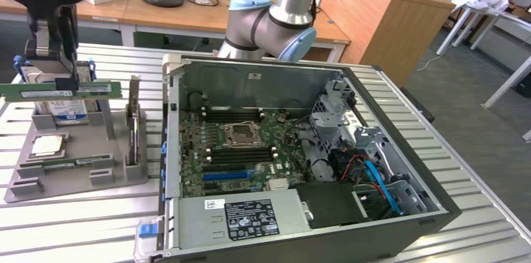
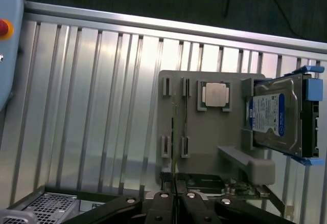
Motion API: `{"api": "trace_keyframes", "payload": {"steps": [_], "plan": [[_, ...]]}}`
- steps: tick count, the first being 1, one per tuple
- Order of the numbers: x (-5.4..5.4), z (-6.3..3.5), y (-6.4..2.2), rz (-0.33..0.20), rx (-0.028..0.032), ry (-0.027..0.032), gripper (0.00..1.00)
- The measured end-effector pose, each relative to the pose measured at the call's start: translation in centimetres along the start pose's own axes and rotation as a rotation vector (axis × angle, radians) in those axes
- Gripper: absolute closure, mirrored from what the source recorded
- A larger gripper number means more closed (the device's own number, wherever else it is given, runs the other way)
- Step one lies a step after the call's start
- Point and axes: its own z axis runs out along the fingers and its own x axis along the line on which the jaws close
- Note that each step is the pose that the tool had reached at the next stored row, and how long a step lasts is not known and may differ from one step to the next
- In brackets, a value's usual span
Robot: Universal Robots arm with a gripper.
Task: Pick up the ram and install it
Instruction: 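Pick up the ram and move it above insertion slot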
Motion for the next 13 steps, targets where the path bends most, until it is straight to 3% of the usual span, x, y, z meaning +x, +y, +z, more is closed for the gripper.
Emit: {"api": "trace_keyframes", "payload": {"steps": [13], "plan": [[0.12,-0.06,-1.10,0.040,0.0006,0.0009,0.89]]}}
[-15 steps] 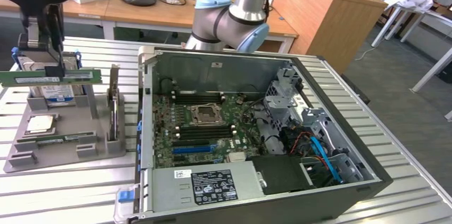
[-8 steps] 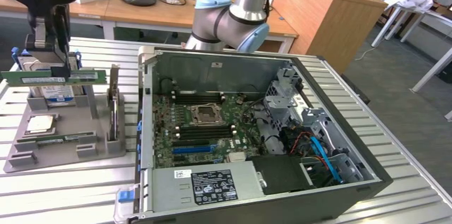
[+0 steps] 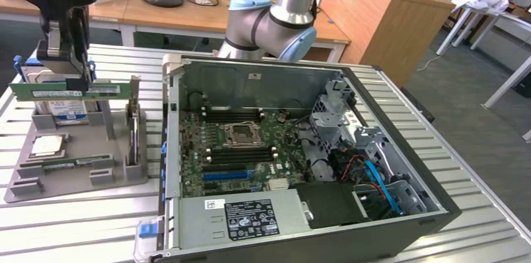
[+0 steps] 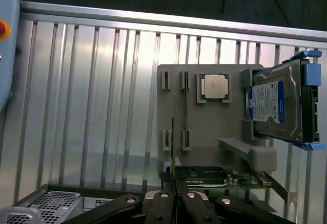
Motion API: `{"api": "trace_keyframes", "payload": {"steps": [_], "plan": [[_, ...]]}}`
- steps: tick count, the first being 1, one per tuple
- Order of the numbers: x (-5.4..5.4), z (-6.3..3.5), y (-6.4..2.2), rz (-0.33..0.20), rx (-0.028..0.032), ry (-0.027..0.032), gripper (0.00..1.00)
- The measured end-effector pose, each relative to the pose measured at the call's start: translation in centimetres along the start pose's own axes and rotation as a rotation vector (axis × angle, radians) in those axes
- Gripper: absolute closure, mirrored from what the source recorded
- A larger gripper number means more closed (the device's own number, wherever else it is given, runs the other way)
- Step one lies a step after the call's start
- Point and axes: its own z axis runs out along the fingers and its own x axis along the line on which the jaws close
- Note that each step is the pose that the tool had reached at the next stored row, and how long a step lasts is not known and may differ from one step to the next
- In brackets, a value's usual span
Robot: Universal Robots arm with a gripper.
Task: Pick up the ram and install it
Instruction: 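Pick up the ram and move it above insertion slot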
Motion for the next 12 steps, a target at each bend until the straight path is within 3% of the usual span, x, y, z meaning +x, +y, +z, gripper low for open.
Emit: {"api": "trace_keyframes", "payload": {"steps": [12], "plan": [[0.1,-0.06,-1.33,0.014,0.0004,-0.0006,0.89]]}}
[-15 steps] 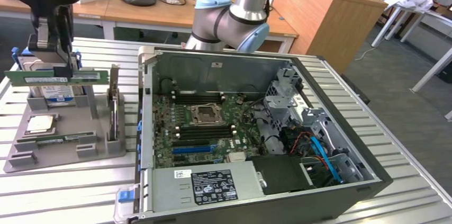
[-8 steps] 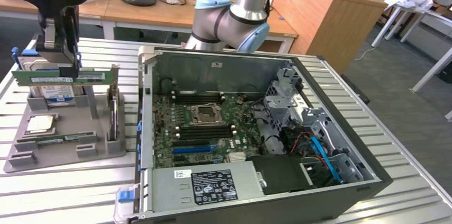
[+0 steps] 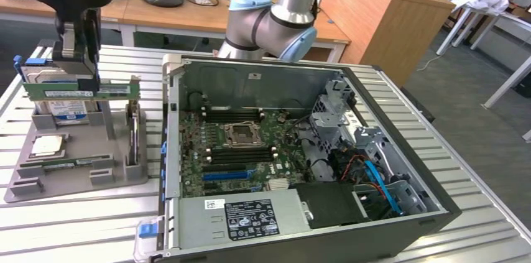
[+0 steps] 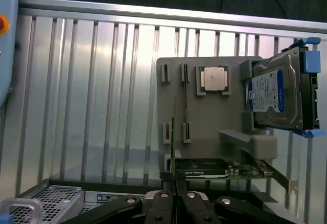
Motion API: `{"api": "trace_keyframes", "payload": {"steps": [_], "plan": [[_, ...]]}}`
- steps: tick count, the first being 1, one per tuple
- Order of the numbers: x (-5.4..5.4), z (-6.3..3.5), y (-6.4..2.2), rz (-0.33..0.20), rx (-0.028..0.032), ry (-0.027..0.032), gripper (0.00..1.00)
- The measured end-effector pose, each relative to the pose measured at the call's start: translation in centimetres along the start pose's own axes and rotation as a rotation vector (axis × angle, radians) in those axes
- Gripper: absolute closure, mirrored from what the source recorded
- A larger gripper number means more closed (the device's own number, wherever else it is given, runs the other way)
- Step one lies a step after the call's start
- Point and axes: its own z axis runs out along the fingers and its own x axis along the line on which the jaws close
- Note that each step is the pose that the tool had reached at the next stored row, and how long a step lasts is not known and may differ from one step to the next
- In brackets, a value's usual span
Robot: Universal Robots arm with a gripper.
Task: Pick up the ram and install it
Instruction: 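Pick up the ram and move it above insertion slot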
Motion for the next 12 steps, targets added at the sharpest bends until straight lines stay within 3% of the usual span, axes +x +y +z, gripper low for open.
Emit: {"api": "trace_keyframes", "payload": {"steps": [12], "plan": [[0.1,-0.07,-1.54,0.006,0.0002,-0.0002,0.89]]}}
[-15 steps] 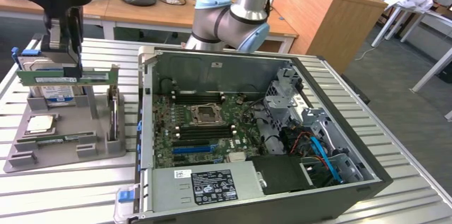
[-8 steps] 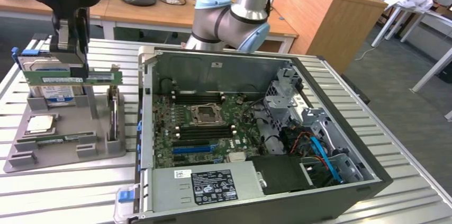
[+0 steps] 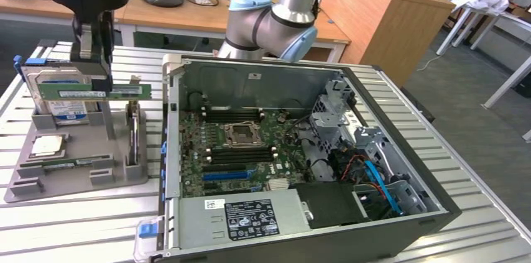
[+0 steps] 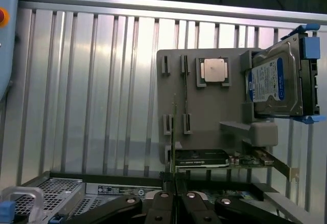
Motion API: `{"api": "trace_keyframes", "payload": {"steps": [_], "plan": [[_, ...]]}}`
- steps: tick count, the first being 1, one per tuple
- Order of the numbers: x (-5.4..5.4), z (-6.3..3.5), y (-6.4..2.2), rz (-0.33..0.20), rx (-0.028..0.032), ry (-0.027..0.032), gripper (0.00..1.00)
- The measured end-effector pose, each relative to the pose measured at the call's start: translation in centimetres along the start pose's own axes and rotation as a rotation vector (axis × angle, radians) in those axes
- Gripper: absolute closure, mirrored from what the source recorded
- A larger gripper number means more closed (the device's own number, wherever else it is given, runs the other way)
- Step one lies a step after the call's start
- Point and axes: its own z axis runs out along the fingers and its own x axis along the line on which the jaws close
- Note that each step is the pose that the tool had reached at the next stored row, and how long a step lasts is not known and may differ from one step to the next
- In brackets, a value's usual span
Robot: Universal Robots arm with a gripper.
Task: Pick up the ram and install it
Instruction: 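Pick up the ram and move it above insertion slot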
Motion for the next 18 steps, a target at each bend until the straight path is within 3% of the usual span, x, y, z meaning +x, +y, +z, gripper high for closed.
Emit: {"api": "trace_keyframes", "payload": {"steps": [18], "plan": [[0.1,-0.12,-2.64,0.006,0.0001,-0.0003,0.89]]}}
